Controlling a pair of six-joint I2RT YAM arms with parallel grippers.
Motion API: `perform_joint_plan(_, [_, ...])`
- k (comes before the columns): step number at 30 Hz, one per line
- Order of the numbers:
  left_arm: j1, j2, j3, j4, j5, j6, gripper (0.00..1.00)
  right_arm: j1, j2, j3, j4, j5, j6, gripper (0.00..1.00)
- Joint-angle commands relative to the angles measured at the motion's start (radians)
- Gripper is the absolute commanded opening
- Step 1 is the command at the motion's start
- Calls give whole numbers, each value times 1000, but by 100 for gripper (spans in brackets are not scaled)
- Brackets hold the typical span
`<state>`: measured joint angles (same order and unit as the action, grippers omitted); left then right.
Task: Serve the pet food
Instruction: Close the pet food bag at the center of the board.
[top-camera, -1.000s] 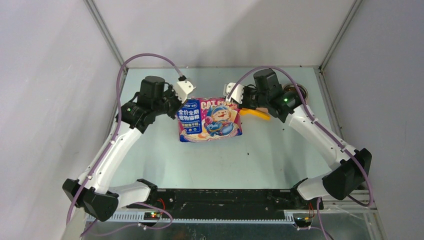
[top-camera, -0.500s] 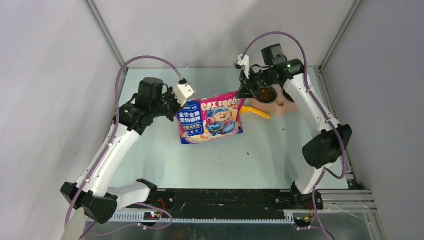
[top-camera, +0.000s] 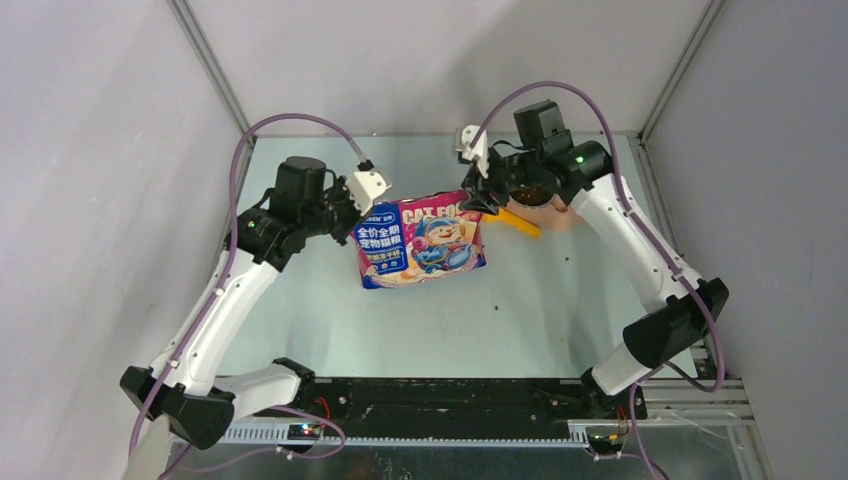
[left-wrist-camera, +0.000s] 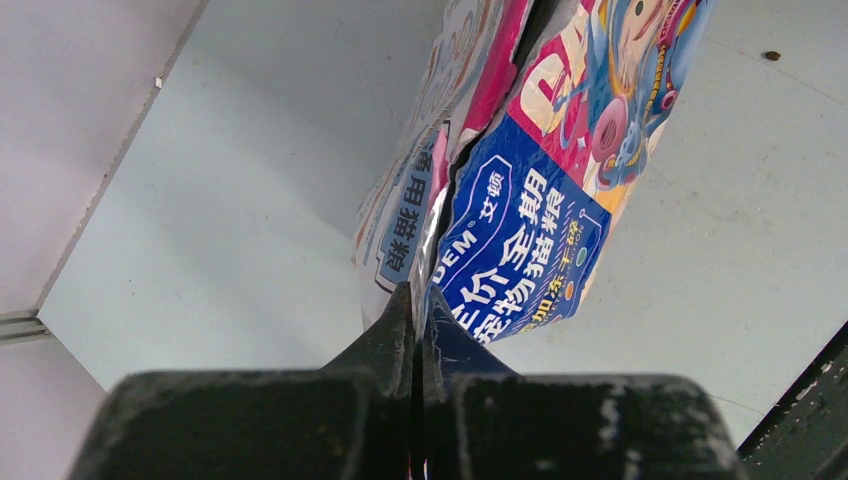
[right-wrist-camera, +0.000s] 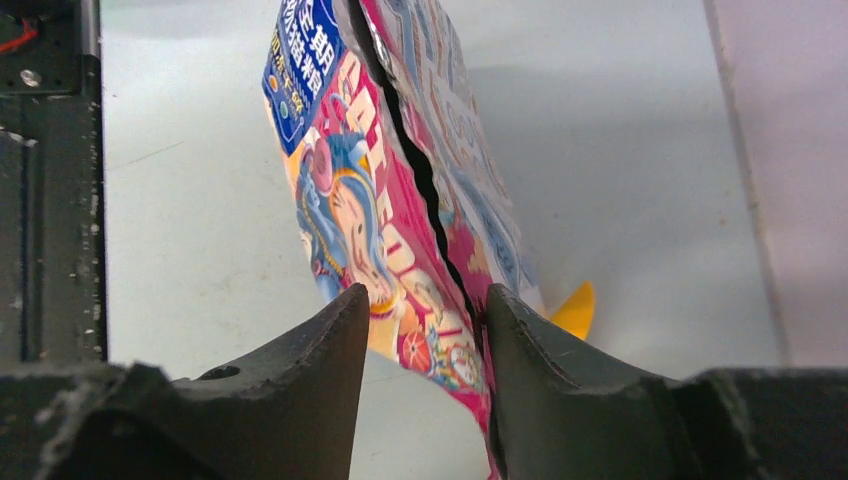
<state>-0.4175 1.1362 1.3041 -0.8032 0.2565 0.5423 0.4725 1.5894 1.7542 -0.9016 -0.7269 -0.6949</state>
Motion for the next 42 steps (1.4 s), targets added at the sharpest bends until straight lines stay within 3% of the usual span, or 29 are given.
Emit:
perform_joint_plan(1, [12,-42,4,-28,-14,12,0,36,6,-13,82,100,-63,50])
perform_joint_plan(8, [13,-42,12,-39,-16,16,0,37,50,42,58,124,-96,50])
perform_joint_plan(12, [13,-43,12,-39,-16,16,0,35,78,88,9,112,-117,44])
perform_joint_plan(14, [12,-43,12,-38,-15,16,0,36,92,109,-18,106,-128,36])
perform_joint_plan(17, [12,-43,13,-40,-15,15,0,36,127,164,-81,90,-133,10])
perform_joint_plan(19, [12,-43,14,-42,-17,16,0,35,145,199,-116,81,-134,0])
perform_joint_plan(25, [12,-43,22,-42,-59,23,0,41,131,209,-114,94,-127,0])
perform_joint_plan(30, [12,-36,30,-34,-94,15,0,73,149,219,-118,126,-127,43])
perform_joint_plan(42, [11,1,39,18,-177,-55,0,96,268,331,-166,120,-85,39])
